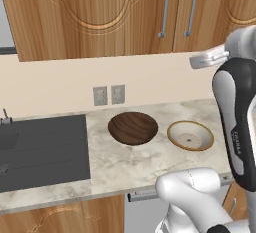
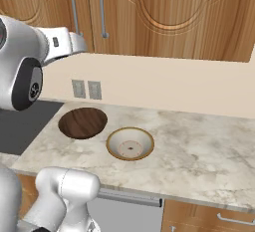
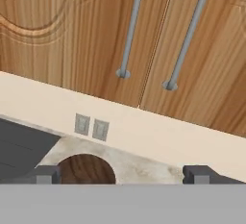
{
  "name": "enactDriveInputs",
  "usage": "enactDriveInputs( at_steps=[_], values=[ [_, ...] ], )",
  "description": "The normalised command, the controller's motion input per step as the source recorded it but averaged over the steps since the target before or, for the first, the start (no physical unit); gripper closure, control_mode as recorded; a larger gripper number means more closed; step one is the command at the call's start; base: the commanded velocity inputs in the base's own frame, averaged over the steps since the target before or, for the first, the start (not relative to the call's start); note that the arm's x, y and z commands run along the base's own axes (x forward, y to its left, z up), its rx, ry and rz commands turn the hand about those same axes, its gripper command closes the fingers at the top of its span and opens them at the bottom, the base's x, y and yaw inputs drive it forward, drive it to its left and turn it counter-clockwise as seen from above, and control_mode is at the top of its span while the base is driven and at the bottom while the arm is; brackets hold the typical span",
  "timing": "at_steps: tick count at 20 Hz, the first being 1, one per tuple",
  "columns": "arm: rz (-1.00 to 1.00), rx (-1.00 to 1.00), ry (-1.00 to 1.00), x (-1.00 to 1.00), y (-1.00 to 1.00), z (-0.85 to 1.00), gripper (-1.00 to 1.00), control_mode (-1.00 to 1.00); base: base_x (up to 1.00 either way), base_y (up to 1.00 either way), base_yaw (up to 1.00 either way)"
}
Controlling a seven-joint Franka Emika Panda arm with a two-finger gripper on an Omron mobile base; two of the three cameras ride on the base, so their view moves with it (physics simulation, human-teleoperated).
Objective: Open the cabinet. Pick the bowls from the counter and place them in the cabinet. Then close the cabinet.
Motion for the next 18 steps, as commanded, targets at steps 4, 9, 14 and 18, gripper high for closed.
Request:
enactDriveInputs(
  at_steps=[4, 9, 14, 18],
  values=[
    [0.02, -0.04, -0.15, -0.10, -0.05, 0.10, -1.00, -1.00, 0.00, 0.00, 0.00],
    [0.00, 0.01, 0.12, 0.26, -0.22, 0.37, -1.00, -1.00, 0.00, 0.00, 0.00],
    [0.00, 0.01, 0.07, 0.23, -0.35, 0.45, -1.00, -1.00, 0.00, 0.00, 0.00],
    [0.00, 0.00, 0.00, 0.35, -0.22, 0.27, -1.00, -1.00, 0.00, 0.00, 0.00]
  ],
)
